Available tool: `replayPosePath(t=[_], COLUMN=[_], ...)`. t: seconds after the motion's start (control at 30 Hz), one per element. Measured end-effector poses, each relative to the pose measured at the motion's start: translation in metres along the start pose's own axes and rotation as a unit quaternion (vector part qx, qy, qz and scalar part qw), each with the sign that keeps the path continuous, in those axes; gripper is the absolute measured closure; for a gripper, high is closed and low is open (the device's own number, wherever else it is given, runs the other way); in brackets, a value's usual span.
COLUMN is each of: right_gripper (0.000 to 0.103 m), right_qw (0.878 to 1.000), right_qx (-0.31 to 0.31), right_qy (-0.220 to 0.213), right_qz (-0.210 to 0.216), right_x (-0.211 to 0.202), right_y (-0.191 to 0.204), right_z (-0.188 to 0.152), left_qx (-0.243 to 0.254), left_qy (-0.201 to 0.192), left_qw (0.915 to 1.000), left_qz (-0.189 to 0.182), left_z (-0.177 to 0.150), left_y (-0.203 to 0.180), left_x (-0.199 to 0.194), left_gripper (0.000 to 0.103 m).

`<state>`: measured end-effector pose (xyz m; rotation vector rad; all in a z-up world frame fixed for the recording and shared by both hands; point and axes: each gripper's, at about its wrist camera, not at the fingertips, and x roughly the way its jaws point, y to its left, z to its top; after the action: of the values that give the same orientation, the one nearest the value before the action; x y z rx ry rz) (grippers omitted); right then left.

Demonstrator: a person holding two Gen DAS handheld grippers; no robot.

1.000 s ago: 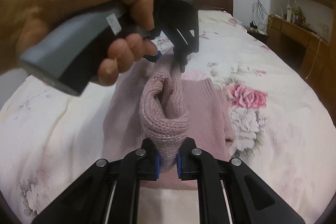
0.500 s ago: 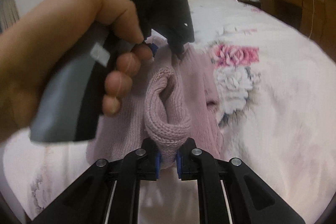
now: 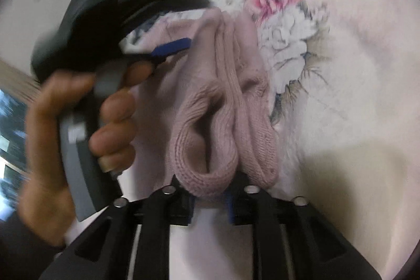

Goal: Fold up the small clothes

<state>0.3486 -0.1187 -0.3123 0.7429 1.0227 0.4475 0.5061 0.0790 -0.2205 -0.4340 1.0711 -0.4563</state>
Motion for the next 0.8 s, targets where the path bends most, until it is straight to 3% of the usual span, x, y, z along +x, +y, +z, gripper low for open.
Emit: replayPosePath(t=[0.03,0.1,0.2,0.3,0.37,0.4,0.43,0.53,0.63,0.77,0.8], right_gripper=[0.06,0.047,0.034,0.033,0.039,0.069,0.089,0.091,0.091,0.089,0.083], right_qw=[0.999,0.995,0.985,0.978,0.974,0.974,0.978,0.987,0.991,0.991,0.991], right_qx=[0.021,0.049,0.079,0.098,0.102,0.097,0.069,0.044,0.055,0.03,0.024], right_qy=[0.018,0.046,0.091,0.125,0.145,0.155,0.157,0.123,0.106,0.124,0.121], right_qz=[0.032,0.077,0.12,0.137,0.141,0.137,0.116,0.093,0.054,0.049,0.056], right_x=[0.0,0.001,0.007,0.02,0.032,0.036,0.035,0.017,0.012,0.021,0.018], right_y=[-0.007,-0.016,-0.024,-0.028,-0.027,-0.026,-0.018,-0.015,-0.032,-0.027,-0.023], right_z=[0.006,0.015,0.031,0.044,0.053,0.057,0.06,0.066,0.066,0.066,0.069], left_qx=[-0.002,0.009,0.035,0.035,0.023,0.014,0.004,-0.024,-0.052,-0.071,-0.071], left_qy=[-0.008,-0.02,-0.02,0.012,0.029,0.038,0.048,0.071,0.103,0.107,0.1], left_qw=[0.9999,0.9996,0.9987,0.9969,0.995,0.9935,0.9912,0.9883,0.9842,0.9786,0.9767], left_qz=[-0.006,-0.015,-0.031,-0.069,-0.093,-0.107,-0.123,-0.133,-0.134,-0.161,-0.176], left_z=[0.002,0.005,-0.004,-0.035,-0.051,-0.061,-0.072,-0.096,-0.117,-0.107,-0.1], left_y=[0.003,0.007,0.02,0.041,0.053,0.059,0.068,0.088,0.106,0.108,0.106], left_x=[-0.011,-0.039,-0.083,-0.109,-0.113,-0.113,-0.11,-0.089,-0.055,-0.052,-0.058], left_gripper=[0.028,0.028,0.026,0.028,0.03,0.031,0.035,0.038,0.049,0.049,0.049])
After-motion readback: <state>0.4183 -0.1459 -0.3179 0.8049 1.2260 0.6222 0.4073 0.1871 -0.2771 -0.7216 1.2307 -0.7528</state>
